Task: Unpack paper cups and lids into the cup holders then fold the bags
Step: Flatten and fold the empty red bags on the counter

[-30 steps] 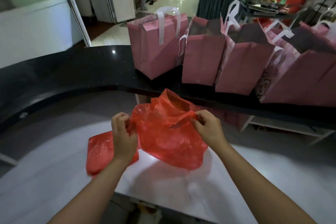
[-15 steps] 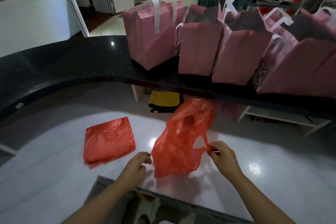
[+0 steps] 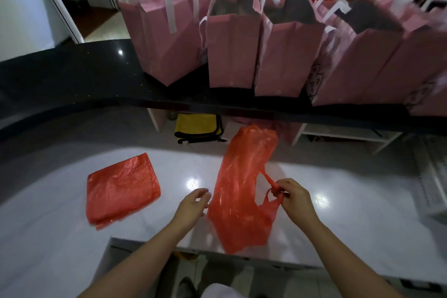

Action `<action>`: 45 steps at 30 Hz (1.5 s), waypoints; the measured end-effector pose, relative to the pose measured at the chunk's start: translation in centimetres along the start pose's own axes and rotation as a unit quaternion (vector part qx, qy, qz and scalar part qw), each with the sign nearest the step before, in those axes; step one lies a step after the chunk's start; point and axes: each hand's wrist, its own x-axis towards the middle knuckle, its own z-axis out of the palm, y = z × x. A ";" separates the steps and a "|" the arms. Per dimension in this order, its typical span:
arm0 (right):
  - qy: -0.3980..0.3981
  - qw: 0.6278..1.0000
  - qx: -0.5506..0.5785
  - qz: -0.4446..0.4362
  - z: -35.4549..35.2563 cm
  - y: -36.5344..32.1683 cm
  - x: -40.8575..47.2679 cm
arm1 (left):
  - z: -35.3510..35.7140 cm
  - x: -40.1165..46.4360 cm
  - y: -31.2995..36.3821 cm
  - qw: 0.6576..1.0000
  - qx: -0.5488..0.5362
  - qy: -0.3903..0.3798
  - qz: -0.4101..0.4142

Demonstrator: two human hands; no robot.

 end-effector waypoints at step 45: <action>-0.025 0.994 -0.055 0.092 0.3 2.7 0.4 | -8.3 0.2 -6.4 0.914 -0.336 -0.060 -0.221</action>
